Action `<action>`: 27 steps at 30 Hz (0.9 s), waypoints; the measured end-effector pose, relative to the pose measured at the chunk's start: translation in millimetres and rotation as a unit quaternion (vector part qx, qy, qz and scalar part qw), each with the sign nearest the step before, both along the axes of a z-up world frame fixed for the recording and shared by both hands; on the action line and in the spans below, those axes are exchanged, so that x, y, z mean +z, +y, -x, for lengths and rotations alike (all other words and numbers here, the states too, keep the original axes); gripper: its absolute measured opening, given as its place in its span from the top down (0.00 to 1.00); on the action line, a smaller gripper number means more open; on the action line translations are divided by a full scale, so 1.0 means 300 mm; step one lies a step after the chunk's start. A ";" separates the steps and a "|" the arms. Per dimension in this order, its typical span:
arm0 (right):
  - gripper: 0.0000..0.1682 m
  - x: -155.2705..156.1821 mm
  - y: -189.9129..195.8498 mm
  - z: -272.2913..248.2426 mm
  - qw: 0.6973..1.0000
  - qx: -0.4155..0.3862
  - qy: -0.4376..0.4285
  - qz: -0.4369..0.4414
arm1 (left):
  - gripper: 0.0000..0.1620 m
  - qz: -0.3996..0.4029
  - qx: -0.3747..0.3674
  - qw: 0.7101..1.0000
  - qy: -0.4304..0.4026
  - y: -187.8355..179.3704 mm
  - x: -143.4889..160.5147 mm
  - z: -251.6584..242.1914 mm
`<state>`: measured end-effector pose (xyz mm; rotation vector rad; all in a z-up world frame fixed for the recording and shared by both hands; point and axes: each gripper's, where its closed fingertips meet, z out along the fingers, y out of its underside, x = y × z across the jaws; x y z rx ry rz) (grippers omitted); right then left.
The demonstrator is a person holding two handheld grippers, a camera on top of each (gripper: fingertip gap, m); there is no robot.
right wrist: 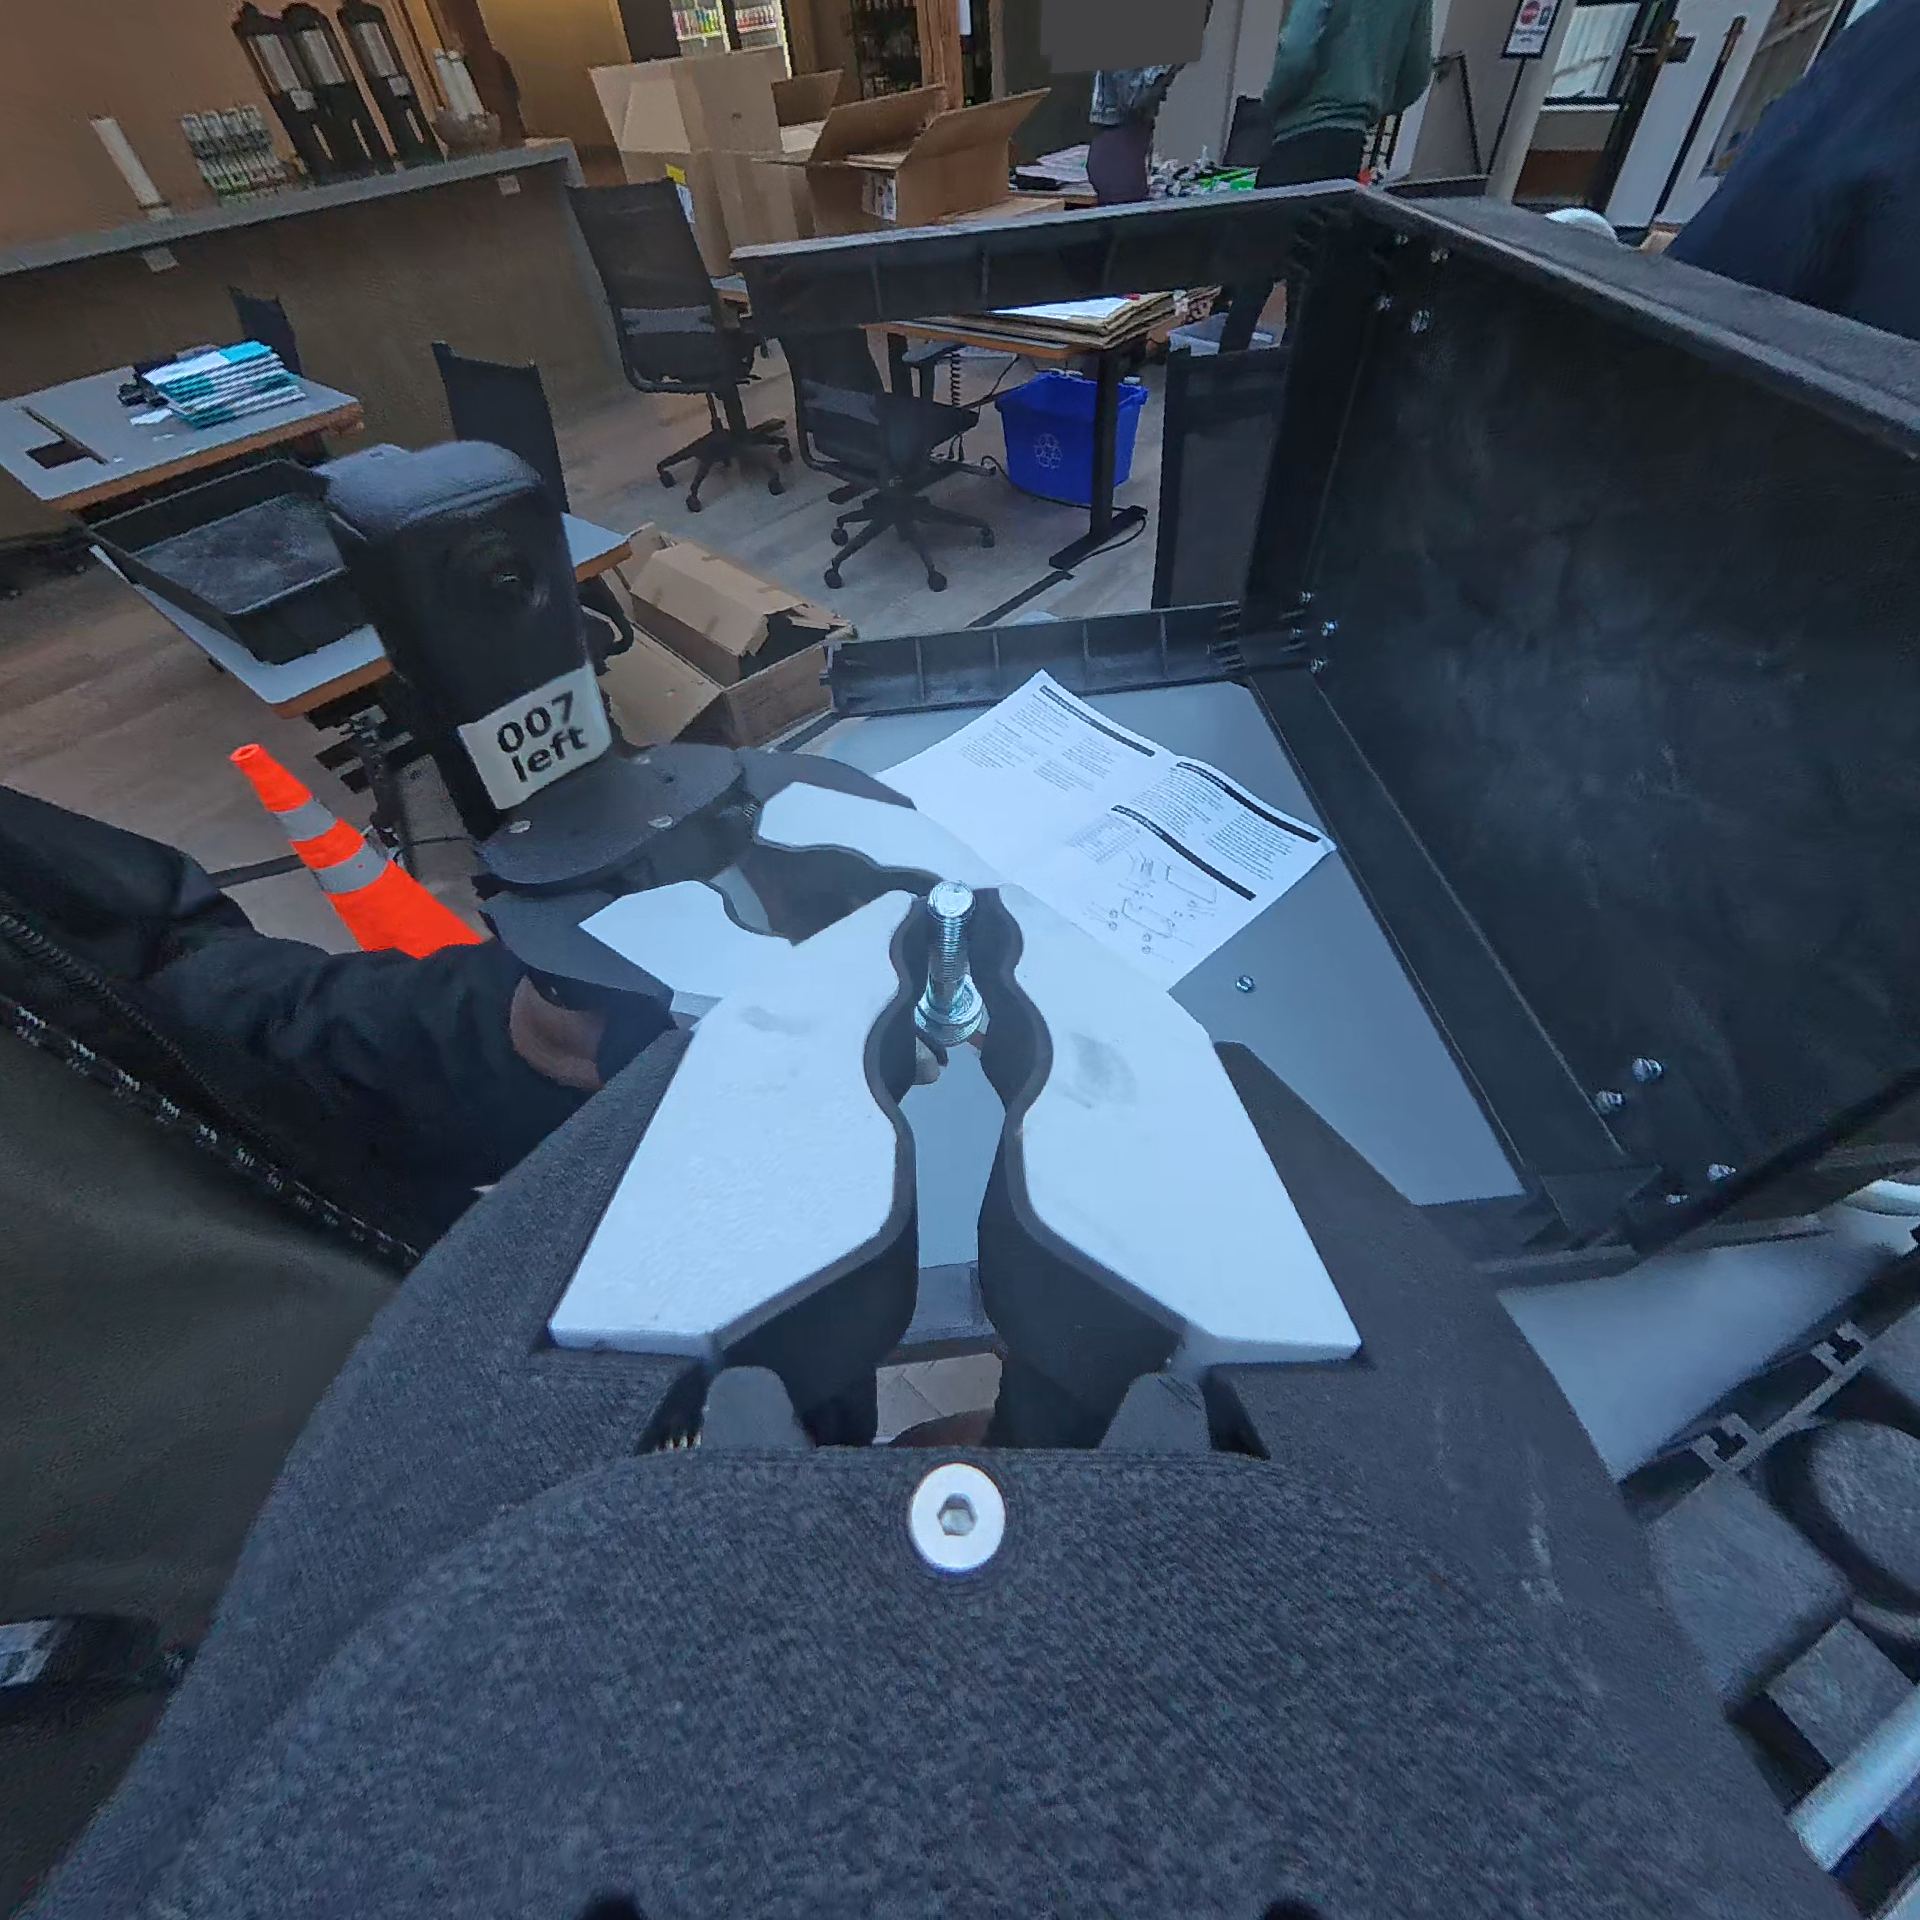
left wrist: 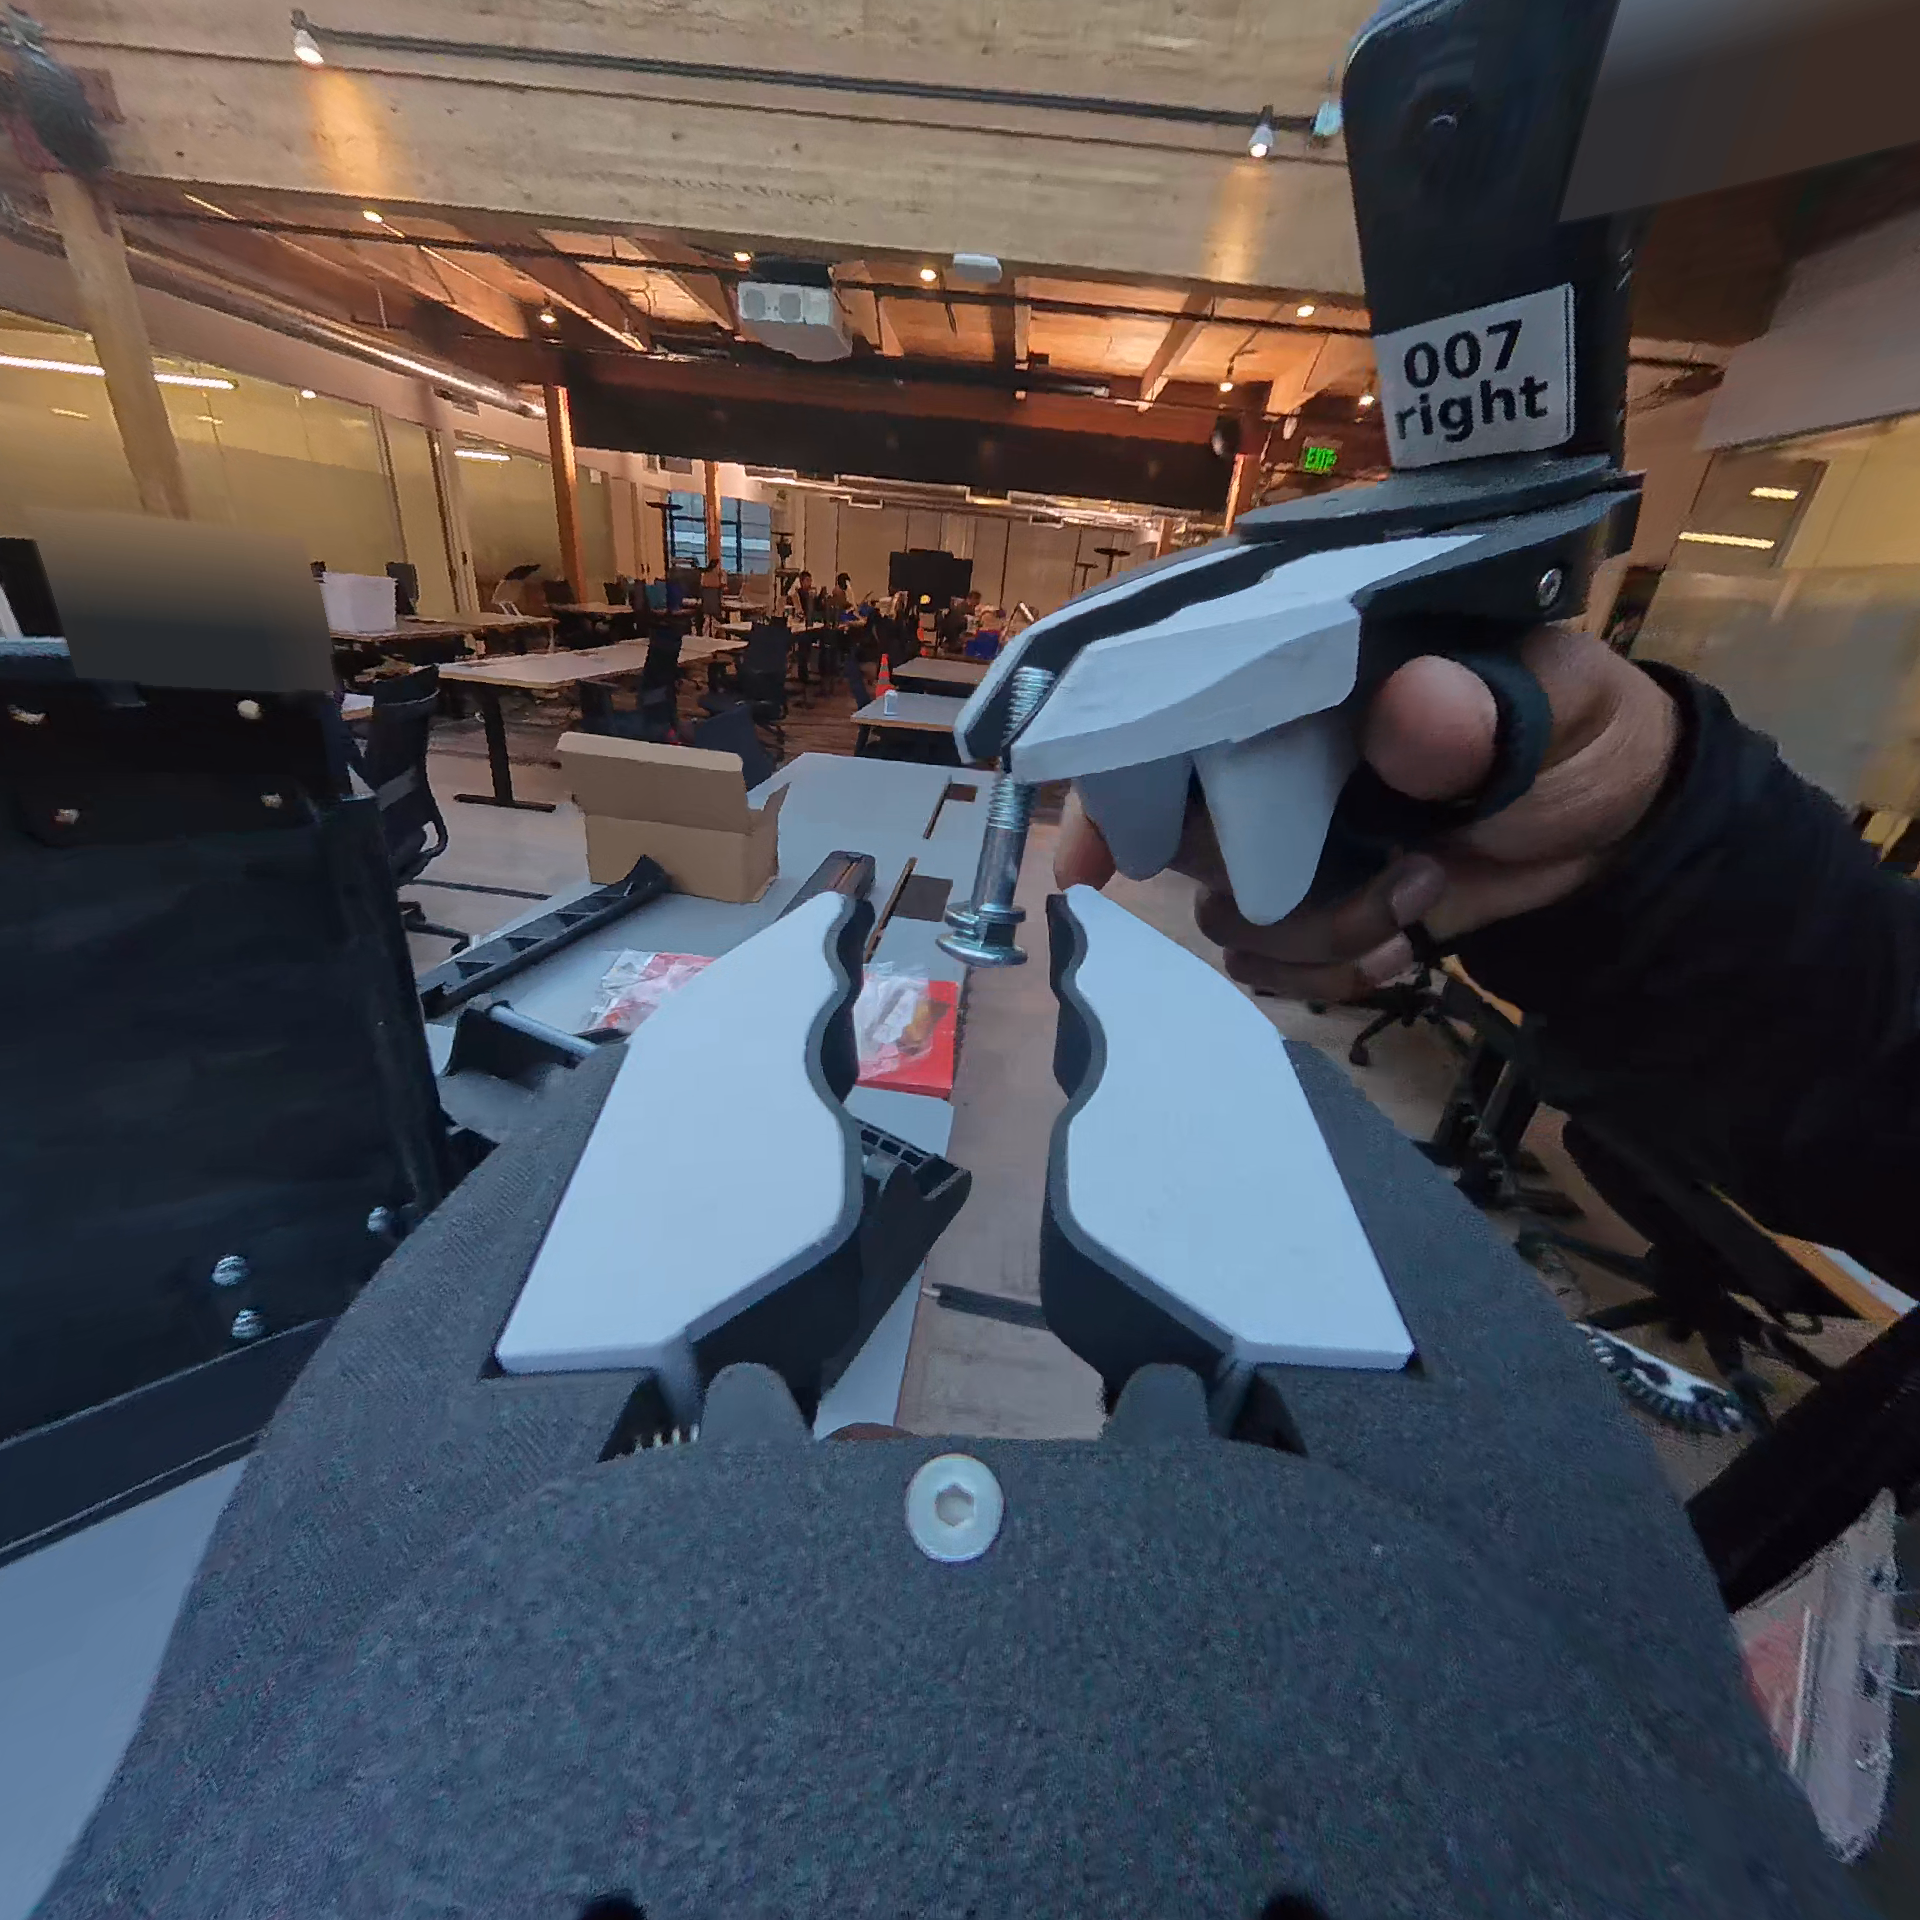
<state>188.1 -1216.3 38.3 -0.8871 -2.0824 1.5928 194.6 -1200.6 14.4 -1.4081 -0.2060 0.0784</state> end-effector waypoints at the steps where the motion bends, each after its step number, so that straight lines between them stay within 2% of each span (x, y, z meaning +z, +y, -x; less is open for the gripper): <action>1: 0.94 0.003 -0.005 0.002 1.000 0.001 -0.001 0.004 | 0.79 -0.009 -0.009 1.000 -0.007 -0.002 0.000 -0.001; 18: 0.94 0.043 -0.064 0.047 0.997 0.000 -0.022 0.074 | 0.86 -0.165 -0.058 0.984 -0.044 -0.057 0.056 0.022; 27: 0.94 0.040 -0.087 0.071 0.995 -0.002 -0.029 0.098 | 0.87 -0.205 -0.064 0.974 -0.078 -0.077 0.055 0.052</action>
